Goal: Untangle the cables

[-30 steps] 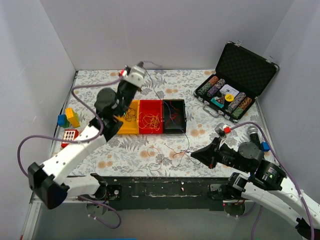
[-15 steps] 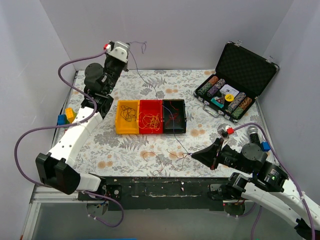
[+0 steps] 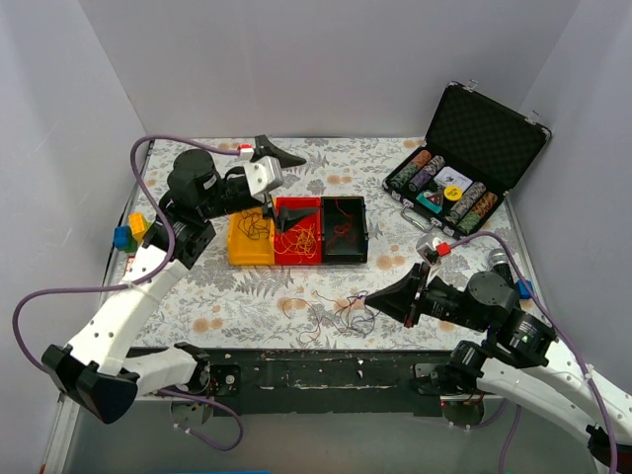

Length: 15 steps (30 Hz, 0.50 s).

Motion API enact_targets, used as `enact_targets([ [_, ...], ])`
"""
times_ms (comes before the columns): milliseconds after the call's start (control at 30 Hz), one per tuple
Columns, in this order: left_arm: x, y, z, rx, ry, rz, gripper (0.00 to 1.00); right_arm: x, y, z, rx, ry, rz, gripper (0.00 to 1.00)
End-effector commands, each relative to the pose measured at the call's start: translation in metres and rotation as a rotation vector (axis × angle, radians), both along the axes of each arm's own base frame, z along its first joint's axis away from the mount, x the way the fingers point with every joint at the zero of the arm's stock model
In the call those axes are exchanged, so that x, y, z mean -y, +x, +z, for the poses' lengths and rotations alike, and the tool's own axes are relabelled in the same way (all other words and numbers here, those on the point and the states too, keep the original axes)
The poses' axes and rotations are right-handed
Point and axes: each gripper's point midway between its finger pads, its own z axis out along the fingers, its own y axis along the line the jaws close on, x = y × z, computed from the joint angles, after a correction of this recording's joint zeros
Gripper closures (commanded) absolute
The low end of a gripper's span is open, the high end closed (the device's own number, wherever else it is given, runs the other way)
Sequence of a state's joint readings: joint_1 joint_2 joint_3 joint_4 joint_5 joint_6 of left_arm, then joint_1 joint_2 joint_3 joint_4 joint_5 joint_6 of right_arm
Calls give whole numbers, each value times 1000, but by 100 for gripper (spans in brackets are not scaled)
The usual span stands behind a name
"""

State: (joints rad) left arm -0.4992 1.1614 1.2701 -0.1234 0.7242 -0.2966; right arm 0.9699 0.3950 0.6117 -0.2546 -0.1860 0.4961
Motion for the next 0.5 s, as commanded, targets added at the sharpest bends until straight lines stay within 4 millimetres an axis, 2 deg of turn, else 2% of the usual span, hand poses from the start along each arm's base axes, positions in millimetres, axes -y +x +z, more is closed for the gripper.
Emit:
enact_targets([
  [0, 6, -65, -7, -33, 59, -256, 2, -4, -7, 60, 121, 149, 53, 99],
  [67, 9, -82, -12, -75, 72, -321, 5, -5, -9, 69, 138, 167, 65, 99],
  [233, 16, -113, -43, -144, 136, -439, 18, -10, -10, 83, 173, 182, 91, 99],
  [467, 28, -150, -46, -240, 130, -604, 48, -17, -9, 92, 202, 184, 116, 99],
])
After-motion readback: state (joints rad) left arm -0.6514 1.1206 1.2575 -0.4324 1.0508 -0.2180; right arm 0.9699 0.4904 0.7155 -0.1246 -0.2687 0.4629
